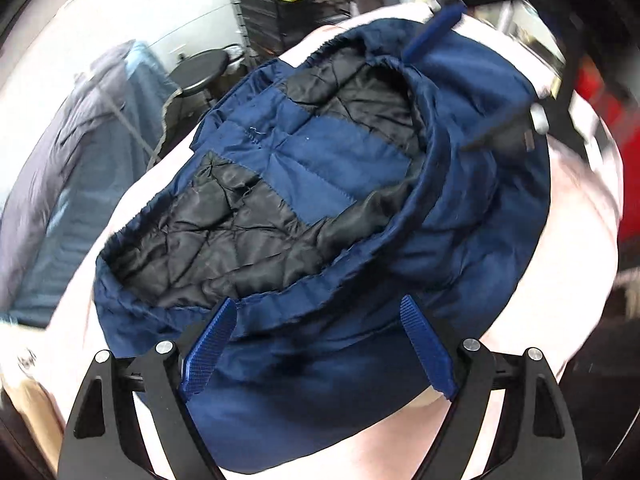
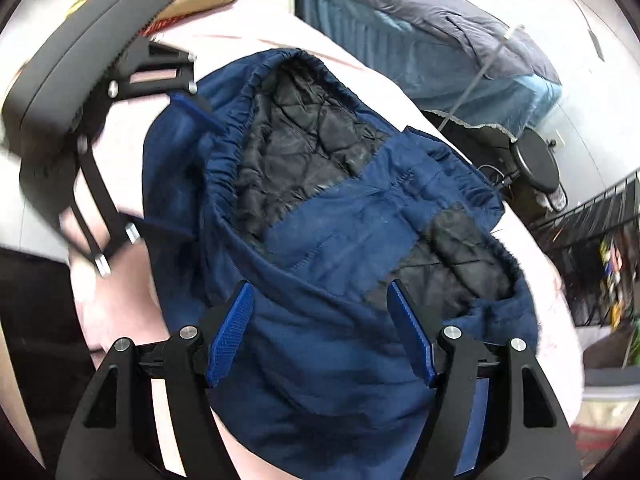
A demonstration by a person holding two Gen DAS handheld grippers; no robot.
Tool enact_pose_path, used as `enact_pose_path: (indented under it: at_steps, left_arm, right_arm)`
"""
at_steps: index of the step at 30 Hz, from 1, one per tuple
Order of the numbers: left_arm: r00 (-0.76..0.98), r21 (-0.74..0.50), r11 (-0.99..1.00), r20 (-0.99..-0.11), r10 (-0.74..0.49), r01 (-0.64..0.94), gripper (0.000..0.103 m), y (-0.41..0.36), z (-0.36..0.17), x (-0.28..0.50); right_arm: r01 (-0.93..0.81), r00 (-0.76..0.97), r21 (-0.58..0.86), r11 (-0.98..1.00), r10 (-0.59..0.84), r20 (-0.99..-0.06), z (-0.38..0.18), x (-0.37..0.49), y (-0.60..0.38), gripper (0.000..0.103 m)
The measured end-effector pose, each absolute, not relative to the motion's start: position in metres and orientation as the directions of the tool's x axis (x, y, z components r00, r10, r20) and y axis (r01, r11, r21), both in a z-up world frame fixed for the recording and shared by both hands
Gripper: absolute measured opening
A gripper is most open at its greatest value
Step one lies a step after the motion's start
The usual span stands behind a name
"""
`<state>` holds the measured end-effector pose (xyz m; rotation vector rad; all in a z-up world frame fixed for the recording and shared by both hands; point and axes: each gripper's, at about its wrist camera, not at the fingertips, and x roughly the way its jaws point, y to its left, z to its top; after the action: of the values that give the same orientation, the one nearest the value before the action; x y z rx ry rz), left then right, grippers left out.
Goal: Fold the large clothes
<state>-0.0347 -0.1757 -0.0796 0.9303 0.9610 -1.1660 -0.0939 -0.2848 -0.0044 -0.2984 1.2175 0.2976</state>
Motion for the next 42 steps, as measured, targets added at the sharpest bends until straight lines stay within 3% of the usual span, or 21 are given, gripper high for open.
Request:
enact_pose_path:
  at_steps: [9,12,17,19,20,21,22,23,25,31,35,38,42]
  left_arm:
    - [0.051,0.057,-0.024,-0.975,-0.217,0.998,0.081,-0.171,-0.072,0.012]
    - [0.033,0.046,-0.082,-0.987,-0.157,0.996,0.074,-0.183,-0.084,0.020]
    - [-0.007,0.007,-0.186,-0.997,-0.075,0.983,0.068,-0.195,-0.105,0.008]
    - [0.003,0.016,-0.191,-0.998,-0.070,0.981,0.059,-0.197,-0.111,0.006]
    - [0.016,0.029,-0.181,-0.997,-0.074,0.983,0.055,-0.198,-0.115,0.006]
    - [0.021,0.033,-0.168,-0.997,-0.076,0.985,0.045,-0.199,-0.118,0.007]
    - [0.029,0.040,-0.145,-0.996,-0.079,0.989,0.034,-0.199,-0.121,0.010]
    - [0.039,0.049,-0.126,-0.996,-0.082,0.991,0.028,-0.197,-0.123,0.013]
    - [0.045,0.053,-0.088,-0.995,-0.094,0.995,0.018,-0.195,-0.124,0.019]
    - [0.136,0.132,0.033,-0.972,-0.193,0.991,0.012,-0.192,-0.101,0.039]
    - [0.221,0.166,0.220,-0.941,-0.256,0.961,0.012,-0.205,-0.073,0.078]
    - [0.229,0.140,0.328,-0.941,-0.249,0.934,0.012,-0.217,-0.069,0.105]
    - [0.259,0.164,0.421,-0.949,-0.179,0.892,0.012,-0.232,-0.089,0.112]
  right_arm:
    - [-0.501,0.183,-0.142,0.854,-0.056,-0.981,-0.009,-0.063,-0.348,0.069]
    - [-0.606,0.134,-0.083,0.791,-0.002,-0.991,-0.018,-0.055,-0.340,0.069]
    - [-0.785,0.043,-0.075,0.615,-0.068,-0.997,-0.051,-0.062,-0.314,0.069]
    - [-0.797,-0.006,-0.040,0.602,-0.075,-0.997,-0.063,-0.064,-0.309,0.060]
    - [-0.796,-0.030,-0.025,0.605,-0.082,-0.996,-0.070,-0.064,-0.308,0.050]
    - [-0.794,-0.028,-0.034,0.607,-0.093,-0.995,-0.073,-0.065,-0.307,0.043]
    - [-0.786,-0.019,-0.049,0.616,-0.103,-0.995,-0.077,-0.065,-0.308,0.037]
    - [-0.778,-0.019,-0.051,0.626,-0.105,-0.994,-0.079,-0.066,-0.310,0.028]
    - [-0.738,-0.024,-0.056,0.672,-0.109,-0.994,-0.081,-0.066,-0.315,0.021]
    - [-0.616,0.100,-0.188,0.765,-0.161,-0.982,-0.066,-0.068,-0.338,0.015]
    - [-0.426,0.219,-0.323,0.845,-0.251,-0.943,-0.044,-0.046,-0.368,0.013]
    - [-0.285,0.225,-0.349,0.893,-0.291,-0.930,-0.043,-0.023,-0.393,0.013]
    - [-0.225,0.183,-0.393,0.891,-0.358,-0.916,-0.063,-0.008,-0.388,0.012]
